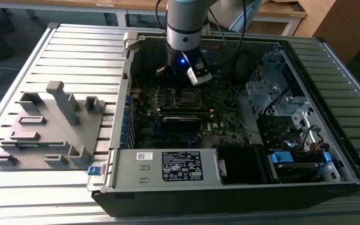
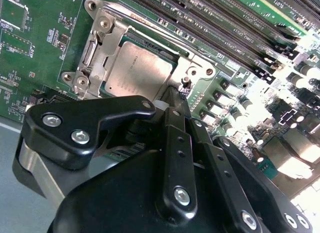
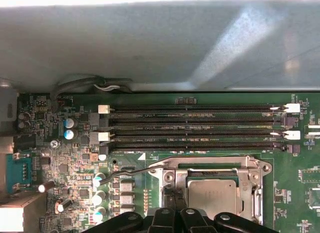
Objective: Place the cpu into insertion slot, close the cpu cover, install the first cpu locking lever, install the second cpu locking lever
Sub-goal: 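Close the cpu cover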
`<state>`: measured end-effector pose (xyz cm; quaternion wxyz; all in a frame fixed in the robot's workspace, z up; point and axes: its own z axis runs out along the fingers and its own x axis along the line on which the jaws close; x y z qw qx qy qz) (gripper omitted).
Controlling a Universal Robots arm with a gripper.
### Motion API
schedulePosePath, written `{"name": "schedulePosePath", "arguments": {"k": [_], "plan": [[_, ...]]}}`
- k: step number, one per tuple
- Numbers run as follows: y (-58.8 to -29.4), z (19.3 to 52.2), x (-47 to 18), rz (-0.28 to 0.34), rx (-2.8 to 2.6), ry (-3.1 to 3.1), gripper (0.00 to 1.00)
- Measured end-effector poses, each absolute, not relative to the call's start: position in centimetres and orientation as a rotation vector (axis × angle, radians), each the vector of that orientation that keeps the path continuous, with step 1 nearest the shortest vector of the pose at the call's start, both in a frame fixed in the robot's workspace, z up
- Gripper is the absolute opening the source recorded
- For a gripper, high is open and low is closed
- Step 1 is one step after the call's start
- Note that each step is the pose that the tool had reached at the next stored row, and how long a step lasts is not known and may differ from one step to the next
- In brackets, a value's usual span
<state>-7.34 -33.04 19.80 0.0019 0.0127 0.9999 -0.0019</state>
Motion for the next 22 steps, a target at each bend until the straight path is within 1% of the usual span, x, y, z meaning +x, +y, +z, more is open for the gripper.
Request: {"name": "schedulePosePath", "arguments": {"k": [22], "plan": [[-33.0, 21.4, -7.3, -0.006, 0.04, 3.137, 0.1]]}}
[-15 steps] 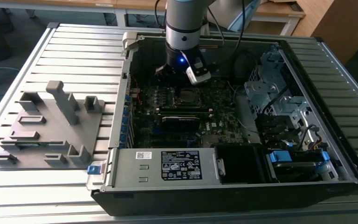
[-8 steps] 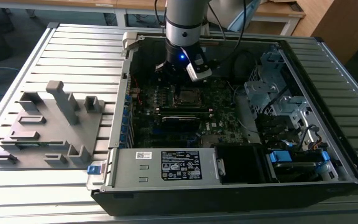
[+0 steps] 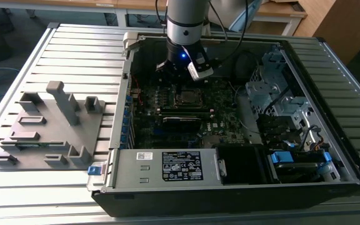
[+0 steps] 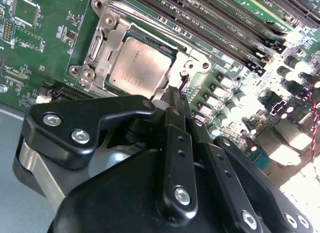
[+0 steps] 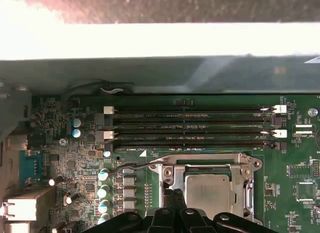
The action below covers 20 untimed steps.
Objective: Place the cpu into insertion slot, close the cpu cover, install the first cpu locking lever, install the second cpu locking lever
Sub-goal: 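Close the cpu cover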
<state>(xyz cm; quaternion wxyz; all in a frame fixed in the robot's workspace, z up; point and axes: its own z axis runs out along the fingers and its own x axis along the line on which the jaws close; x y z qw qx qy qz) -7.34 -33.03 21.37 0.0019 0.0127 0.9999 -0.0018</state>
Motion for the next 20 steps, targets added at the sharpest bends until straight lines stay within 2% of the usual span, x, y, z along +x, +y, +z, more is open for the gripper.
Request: {"name": "schedulePosePath", "arguments": {"k": [20], "plan": [[-33.0, 21.3, -4.8, -0.006, 0.04, 3.136, 0.1]]}}
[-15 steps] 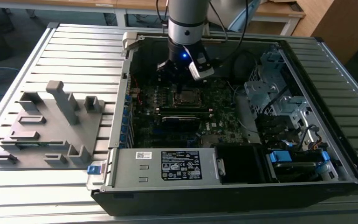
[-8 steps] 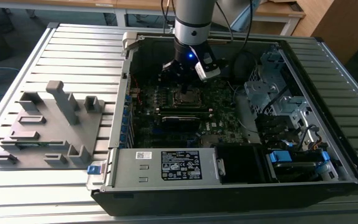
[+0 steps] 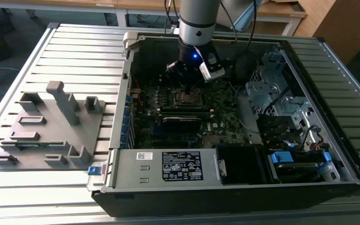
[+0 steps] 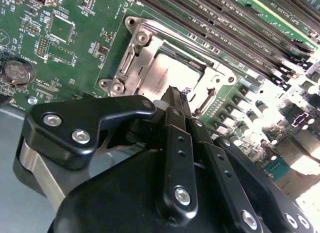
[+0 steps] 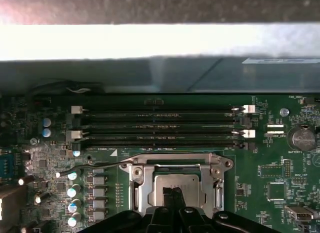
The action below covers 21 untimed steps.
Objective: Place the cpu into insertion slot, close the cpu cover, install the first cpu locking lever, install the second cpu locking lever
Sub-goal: 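Close the cpu cover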
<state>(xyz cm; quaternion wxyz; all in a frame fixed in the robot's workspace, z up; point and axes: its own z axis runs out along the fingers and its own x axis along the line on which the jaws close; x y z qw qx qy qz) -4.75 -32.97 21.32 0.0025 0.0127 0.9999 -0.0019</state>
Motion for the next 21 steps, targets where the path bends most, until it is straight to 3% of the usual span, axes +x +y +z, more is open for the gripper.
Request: {"name": "schedulePosePath", "arguments": {"k": [21], "plan": [[-32.96, 21.2, -4.82, -0.006, 0.108, 3.108, 0.1]]}}
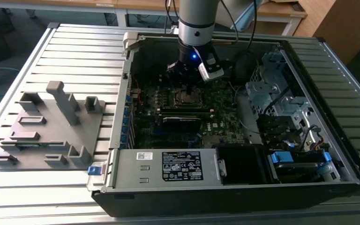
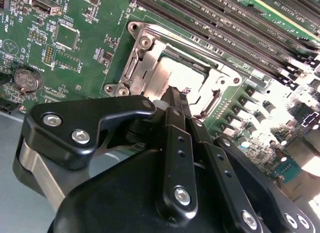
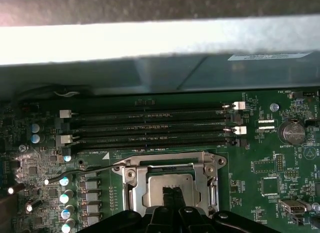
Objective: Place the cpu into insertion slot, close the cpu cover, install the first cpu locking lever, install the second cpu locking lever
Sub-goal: 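Close the cpu cover, then install the first cpu locking lever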
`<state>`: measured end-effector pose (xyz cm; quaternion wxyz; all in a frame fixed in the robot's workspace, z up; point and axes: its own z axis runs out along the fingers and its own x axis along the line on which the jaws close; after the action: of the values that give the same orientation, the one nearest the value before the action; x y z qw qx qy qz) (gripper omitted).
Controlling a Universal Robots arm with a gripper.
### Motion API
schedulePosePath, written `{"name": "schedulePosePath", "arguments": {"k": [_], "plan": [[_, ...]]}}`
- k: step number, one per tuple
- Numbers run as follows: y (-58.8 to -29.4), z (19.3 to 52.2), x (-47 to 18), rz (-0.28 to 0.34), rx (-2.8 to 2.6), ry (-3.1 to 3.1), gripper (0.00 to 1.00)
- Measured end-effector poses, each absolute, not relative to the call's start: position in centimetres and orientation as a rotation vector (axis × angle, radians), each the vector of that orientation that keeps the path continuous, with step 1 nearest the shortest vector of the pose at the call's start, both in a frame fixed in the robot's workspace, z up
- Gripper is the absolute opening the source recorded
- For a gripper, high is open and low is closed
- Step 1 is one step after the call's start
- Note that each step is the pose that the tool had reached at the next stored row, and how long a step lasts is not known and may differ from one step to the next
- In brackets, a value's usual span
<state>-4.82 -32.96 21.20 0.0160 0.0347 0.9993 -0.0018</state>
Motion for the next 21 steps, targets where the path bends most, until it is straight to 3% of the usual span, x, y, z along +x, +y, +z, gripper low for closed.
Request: {"name": "schedulePosePath", "arguments": {"k": [21], "plan": [[-32.97, 22.01, -4.82, -0.007, 0.108, 3.108, 0.1]]}}
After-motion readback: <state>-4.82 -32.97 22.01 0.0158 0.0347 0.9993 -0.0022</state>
